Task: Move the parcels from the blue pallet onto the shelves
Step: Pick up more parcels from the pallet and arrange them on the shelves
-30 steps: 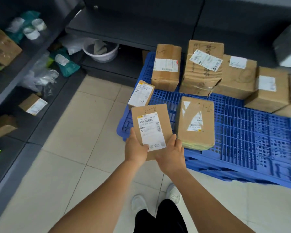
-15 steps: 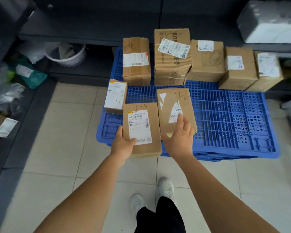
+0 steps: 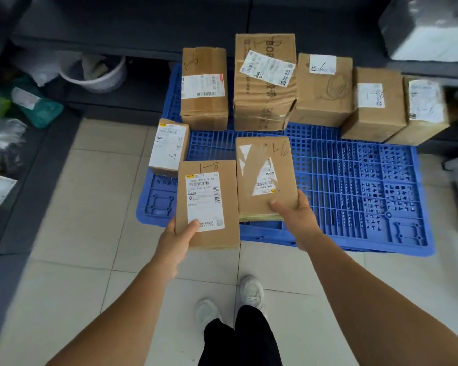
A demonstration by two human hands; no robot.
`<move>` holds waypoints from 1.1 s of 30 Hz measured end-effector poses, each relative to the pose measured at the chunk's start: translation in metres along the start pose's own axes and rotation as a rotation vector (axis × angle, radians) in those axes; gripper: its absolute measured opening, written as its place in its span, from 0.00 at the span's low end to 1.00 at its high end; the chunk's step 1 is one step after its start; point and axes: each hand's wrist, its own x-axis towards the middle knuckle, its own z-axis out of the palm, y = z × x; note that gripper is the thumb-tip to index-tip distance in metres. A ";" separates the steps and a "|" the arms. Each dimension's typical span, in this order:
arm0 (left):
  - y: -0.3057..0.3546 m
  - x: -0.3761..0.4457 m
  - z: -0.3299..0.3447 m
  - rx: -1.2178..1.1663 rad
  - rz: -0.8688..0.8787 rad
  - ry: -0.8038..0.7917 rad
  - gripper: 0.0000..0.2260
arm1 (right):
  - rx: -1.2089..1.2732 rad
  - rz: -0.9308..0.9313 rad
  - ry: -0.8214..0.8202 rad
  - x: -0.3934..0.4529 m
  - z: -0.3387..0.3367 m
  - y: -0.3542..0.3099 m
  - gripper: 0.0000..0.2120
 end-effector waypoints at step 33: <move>0.083 -0.225 -0.163 -0.493 0.612 0.321 0.37 | 0.276 -0.499 -0.625 -0.154 0.087 -0.202 0.24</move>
